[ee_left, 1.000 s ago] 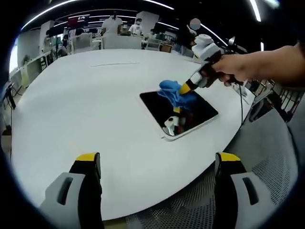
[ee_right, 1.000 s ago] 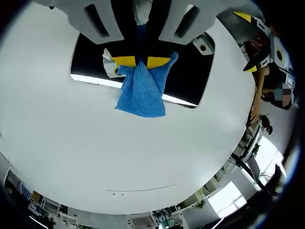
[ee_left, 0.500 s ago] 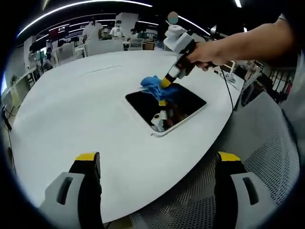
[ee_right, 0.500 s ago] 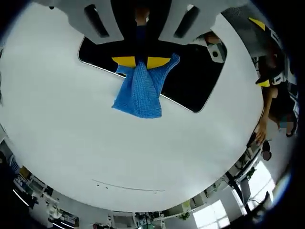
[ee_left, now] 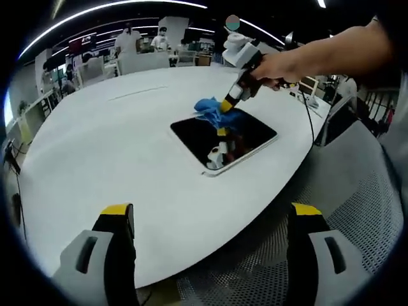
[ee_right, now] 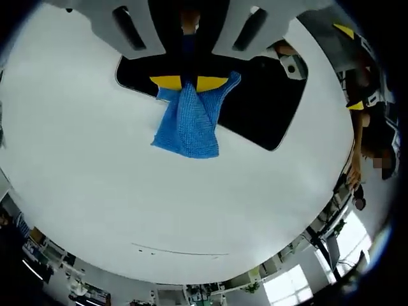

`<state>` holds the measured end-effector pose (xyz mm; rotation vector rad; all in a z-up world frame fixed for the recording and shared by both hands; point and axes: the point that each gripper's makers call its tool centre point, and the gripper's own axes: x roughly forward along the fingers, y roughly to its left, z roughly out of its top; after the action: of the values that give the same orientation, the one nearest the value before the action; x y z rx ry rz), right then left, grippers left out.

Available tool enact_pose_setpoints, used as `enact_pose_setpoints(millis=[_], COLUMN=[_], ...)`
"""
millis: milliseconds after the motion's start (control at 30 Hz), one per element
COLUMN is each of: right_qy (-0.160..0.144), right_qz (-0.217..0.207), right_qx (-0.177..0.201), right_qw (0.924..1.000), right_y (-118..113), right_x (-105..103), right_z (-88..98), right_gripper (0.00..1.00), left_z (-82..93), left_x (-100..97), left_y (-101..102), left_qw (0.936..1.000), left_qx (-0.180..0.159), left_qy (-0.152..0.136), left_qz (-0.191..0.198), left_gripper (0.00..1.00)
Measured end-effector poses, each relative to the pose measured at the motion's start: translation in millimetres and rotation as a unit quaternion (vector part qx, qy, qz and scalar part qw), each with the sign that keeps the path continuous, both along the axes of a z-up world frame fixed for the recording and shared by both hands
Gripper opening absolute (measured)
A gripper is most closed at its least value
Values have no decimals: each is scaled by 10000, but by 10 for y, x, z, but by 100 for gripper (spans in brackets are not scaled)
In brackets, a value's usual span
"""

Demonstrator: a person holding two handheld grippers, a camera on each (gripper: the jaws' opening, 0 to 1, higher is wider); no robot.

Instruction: Wipe the mirror surface with the cleaning cloth until all visible marks leave the cleaned area.

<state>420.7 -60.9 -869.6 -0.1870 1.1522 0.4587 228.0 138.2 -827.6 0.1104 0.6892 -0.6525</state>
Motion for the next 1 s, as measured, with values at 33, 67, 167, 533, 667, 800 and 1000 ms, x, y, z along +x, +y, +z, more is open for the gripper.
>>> enact_pose_setpoints(millis=[33, 67, 167, 533, 667, 800, 1000], right_qy=[-4, -8, -18, 50, 48, 4, -66], right_qz=[-7, -14, -49, -159, -201, -313, -431], right_qx=[-13, -21, -43, -37, 2, 23, 59], right_qw=[10000, 10000, 10000, 9999, 9998, 9995, 9990], right_y=[-25, -50, -133, -274, -269, -263, -252], right_x=[-1, -2, -13, -38, -29, -49, -185], right_z=[0, 0, 1, 4, -2, 3, 2], right_gripper=[0, 0, 0, 0, 0, 0, 0], left_z=[-2, -1, 2, 6, 12, 2, 5], left_x=[1, 3, -1, 17, 35, 59, 101], left_y=[0, 6, 17, 63, 75, 86, 71], left_qw=[10000, 10000, 10000, 9995, 9993, 9990, 9992], left_qx=[-3, -4, -5, -12, -25, 5, 25], left_qy=[4, -1, -5, -3, -25, -26, -108], left_qz=[5, 31, 82, 310, 385, 436, 384], left_gripper=[99, 99, 99, 99, 99, 99, 98])
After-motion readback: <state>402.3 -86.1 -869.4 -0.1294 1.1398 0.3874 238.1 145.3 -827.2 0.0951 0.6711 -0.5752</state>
